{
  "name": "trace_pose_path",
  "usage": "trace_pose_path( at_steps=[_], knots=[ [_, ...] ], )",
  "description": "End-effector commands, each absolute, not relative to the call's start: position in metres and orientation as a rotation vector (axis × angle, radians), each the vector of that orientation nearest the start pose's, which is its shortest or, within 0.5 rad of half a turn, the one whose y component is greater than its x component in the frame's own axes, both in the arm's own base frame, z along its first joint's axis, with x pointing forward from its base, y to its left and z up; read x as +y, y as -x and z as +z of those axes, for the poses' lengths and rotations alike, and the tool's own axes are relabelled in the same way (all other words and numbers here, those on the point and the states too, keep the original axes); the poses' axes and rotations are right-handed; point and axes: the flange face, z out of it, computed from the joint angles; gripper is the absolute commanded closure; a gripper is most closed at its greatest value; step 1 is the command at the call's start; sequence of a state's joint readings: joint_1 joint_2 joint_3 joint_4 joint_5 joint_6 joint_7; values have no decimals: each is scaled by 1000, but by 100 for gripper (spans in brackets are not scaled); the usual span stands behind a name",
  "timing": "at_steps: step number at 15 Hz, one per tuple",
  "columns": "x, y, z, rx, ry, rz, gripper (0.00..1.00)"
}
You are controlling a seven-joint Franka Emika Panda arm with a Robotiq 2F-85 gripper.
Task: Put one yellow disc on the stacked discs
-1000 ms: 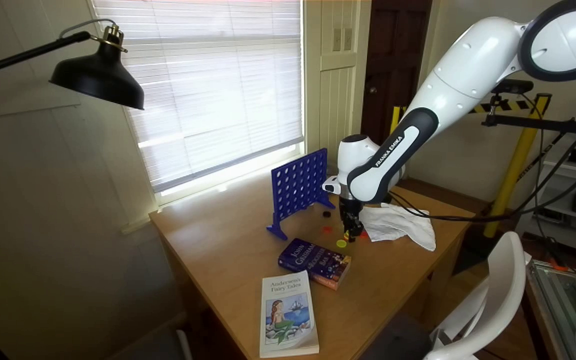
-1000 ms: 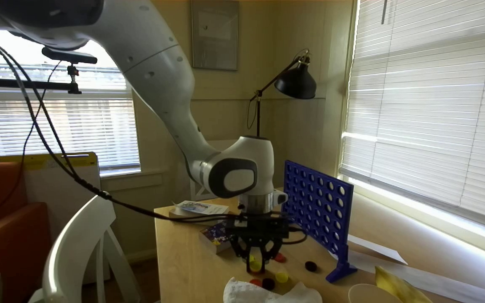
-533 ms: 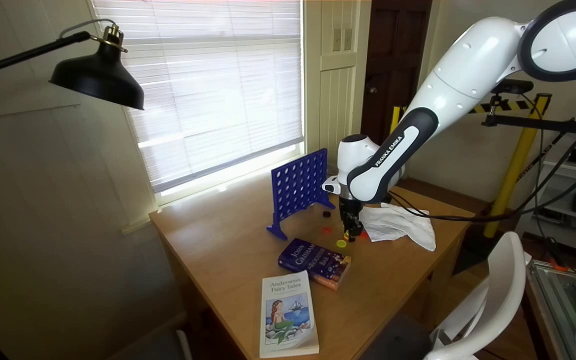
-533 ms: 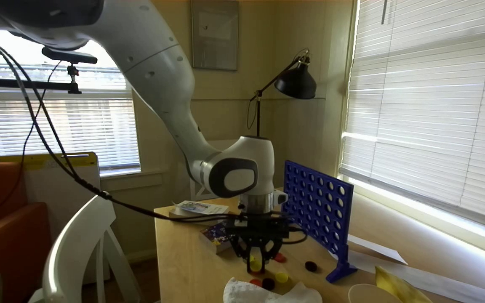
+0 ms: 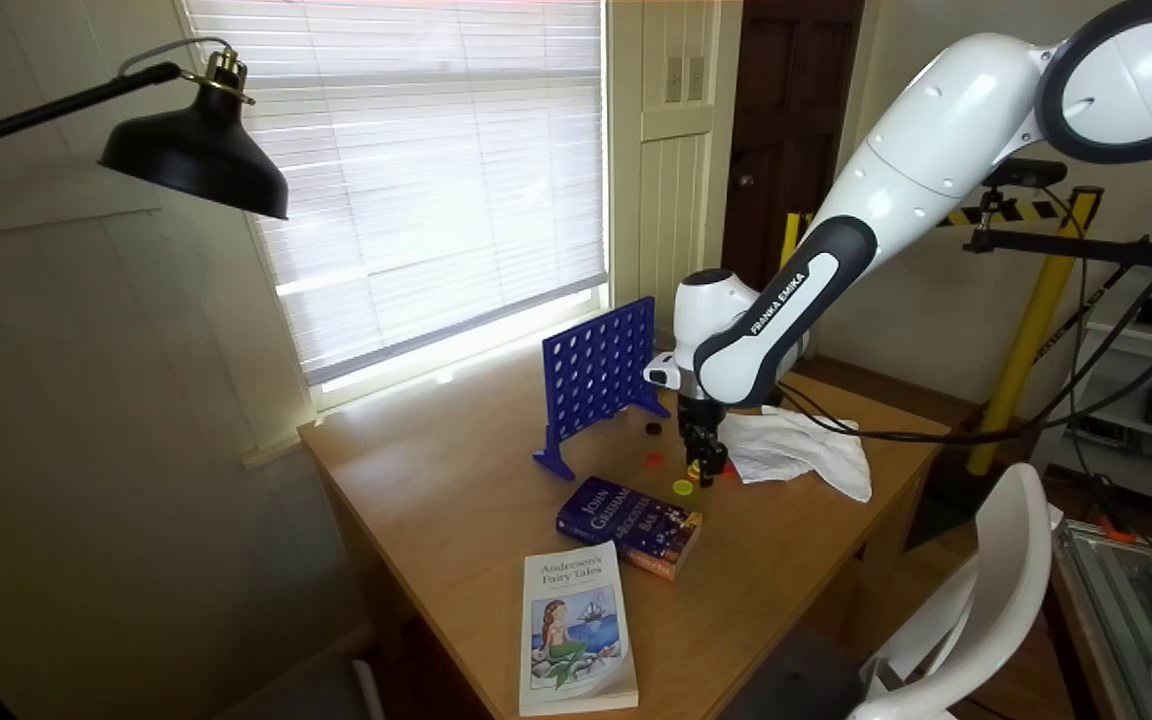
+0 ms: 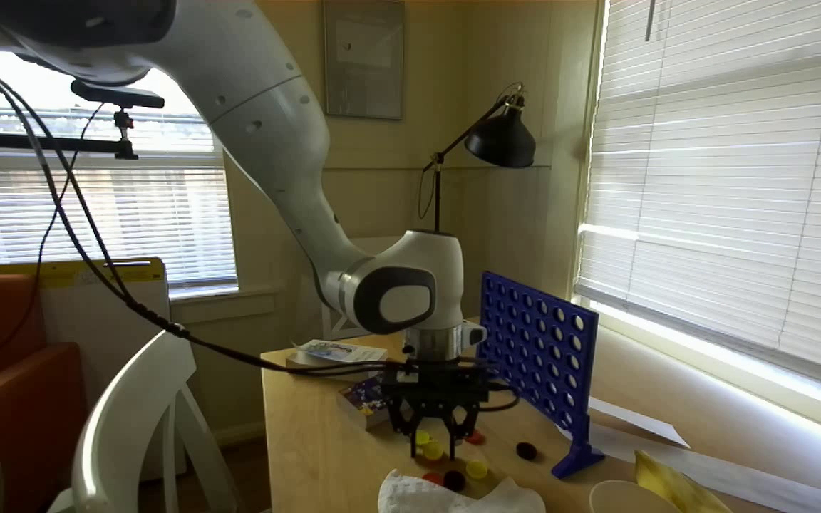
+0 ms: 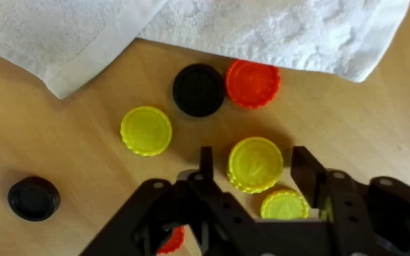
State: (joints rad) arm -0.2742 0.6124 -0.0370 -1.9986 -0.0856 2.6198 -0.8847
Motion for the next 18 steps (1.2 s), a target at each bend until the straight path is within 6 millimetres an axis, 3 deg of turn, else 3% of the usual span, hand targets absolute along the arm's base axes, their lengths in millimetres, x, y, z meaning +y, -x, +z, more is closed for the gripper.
trace_pose_path(
  at_steps=[1, 3, 6, 8, 14, 18],
  knots=[
    [-181, -575, 155, -1053, 3037, 87, 22],
    [-181, -576, 159, -1149, 3016, 100, 0],
    [-182, -577, 166, -1214, 3017, 125, 0],
    [-180, -576, 170, -1158, 3030, 144, 0],
    [-159, -563, 203, -646, 3035, 104, 0],
    [-167, -570, 204, -322, 3040, 59, 0]
  ],
)
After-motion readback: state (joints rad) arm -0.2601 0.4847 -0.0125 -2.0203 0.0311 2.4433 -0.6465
